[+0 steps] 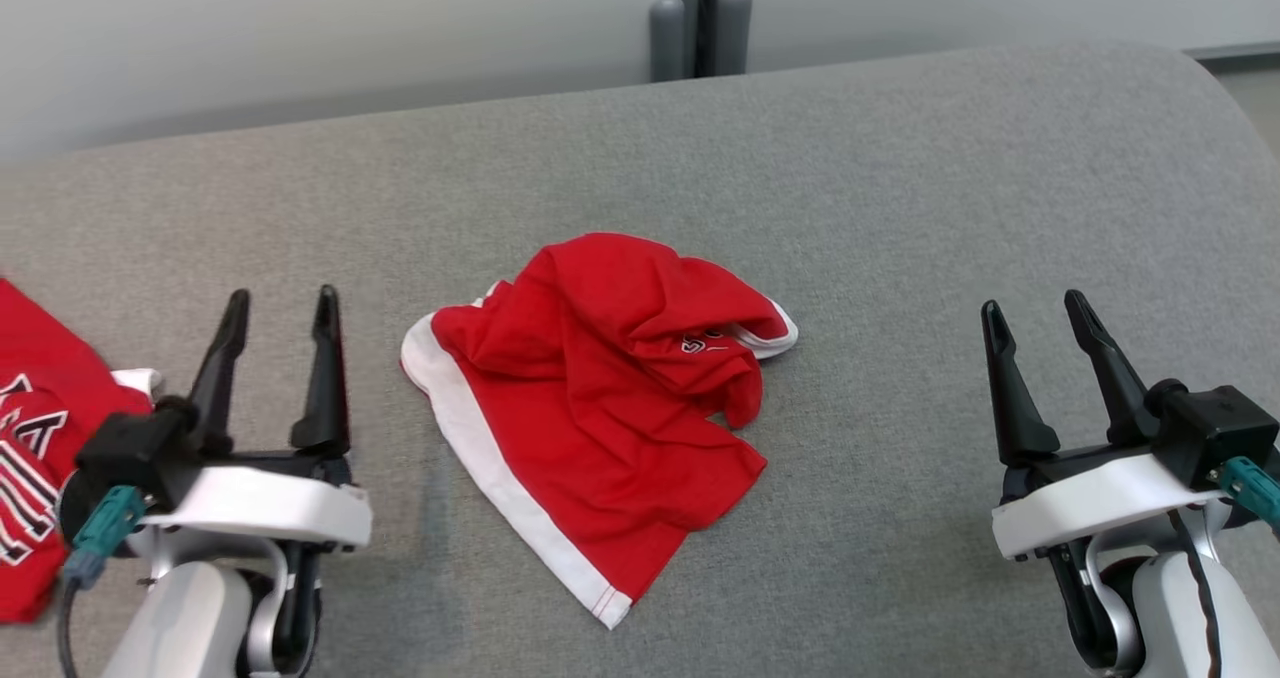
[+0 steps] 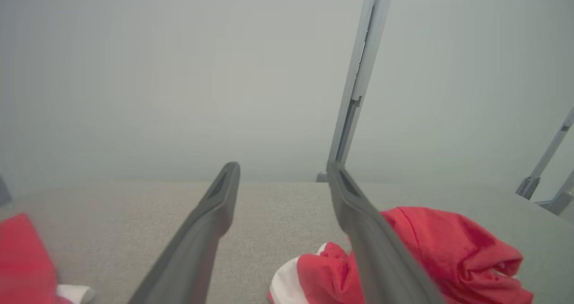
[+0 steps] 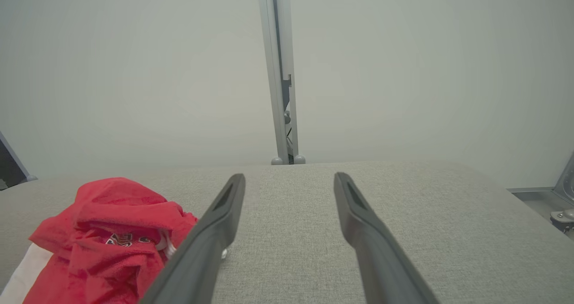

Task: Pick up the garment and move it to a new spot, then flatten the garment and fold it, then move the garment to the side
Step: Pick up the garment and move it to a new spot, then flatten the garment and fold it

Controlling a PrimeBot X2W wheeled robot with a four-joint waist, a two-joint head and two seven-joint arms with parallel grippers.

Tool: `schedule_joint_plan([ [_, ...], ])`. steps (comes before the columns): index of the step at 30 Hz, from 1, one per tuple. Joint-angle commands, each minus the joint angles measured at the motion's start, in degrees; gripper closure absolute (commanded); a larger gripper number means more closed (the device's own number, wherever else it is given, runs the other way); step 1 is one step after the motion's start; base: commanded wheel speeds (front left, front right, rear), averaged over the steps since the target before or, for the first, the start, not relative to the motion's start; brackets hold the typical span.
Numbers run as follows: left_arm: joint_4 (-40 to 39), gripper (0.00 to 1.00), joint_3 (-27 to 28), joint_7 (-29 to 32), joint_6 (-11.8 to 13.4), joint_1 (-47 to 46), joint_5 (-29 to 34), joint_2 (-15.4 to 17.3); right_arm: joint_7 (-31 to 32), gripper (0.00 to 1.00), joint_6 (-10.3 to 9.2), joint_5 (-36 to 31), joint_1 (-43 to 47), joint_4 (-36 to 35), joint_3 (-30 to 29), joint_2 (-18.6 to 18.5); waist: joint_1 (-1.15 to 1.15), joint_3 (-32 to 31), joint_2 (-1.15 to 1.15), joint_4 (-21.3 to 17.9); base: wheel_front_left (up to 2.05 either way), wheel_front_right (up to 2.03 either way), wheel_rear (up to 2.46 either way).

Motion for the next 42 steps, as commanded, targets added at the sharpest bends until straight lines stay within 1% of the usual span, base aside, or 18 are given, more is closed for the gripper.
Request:
schedule_joint_plan([
  [1, -0.06, 0.0, 0.91, -0.36, 0.31, 1.18, -0.16, 0.85, 0.43, 0.0, -0.02, -0.38, 0.92, -0.45, -0.37, -0.29, 0.0, -1.42, 0.0, 1.23, 0.0, 0.0, 0.0],
  [7, -0.17, 0.0, 2.67, -0.23, -0.06, 5.06, -0.49, 3.96, 1.59, 0.0, -0.02, -0.92, 3.24, -1.15, -0.32, -0.29, 0.0, -3.52, 0.0, 2.07, 0.0, 0.0, 0.0],
  [13, -2.33, 0.0, 2.42, 1.75, 0.74, 9.45, -0.97, 5.34, 2.4, 0.0, -0.02, -0.61, 6.03, -1.77, -0.06, -0.29, 0.0, -5.41, 0.0, 1.96, 0.0, 0.0, 0.0],
  [20, -4.49, 0.0, 1.98, 3.27, 1.31, 11.93, -1.06, 5.89, 3.02, 0.0, -0.02, 0.21, 8.31, -2.82, -0.41, -0.29, 0.0, -6.62, 0.0, 1.97, 0.0, 0.0, 0.0],
  [25, -5.39, 0.0, 1.7, 4.05, 1.39, 11.92, -1.04, 6.28, 3.36, 0.0, -0.02, 0.21, 8.8, -3.17, -0.51, -0.29, 0.0, -6.84, 0.0, 1.92, 0.0, 0.0, 0.0],
  [34, -6.44, 0.0, 1.38, 4.74, 1.93, 11.27, -1.5, 6.05, 3.55, 0.0, -0.02, 0.2, 8.78, -3.62, -0.45, -0.29, 0.0, -6.66, 0.0, 2.41, 0.0, 0.0, 0.0],
  [38, -6.83, 0.0, 1.13, 5.47, 1.77, 10.26, -1.93, 5.76, 4.32, 0.0, -0.02, -0.39, 7.69, -4.0, 1.69, -0.27, 0.0, -5.78, 0.0, 3.59, 0.0, 0.0, 0.0],
  [42, -7.05, 0.0, 0.86, 5.09, 1.27, 8.23, -2.28, 5.25, 6.34, 0.0, -0.02, -0.78, 7.12, -3.67, 8.1, -0.26, 0.0, -4.18, 0.0, 5.92, 0.0, 0.0, 0.0],
])
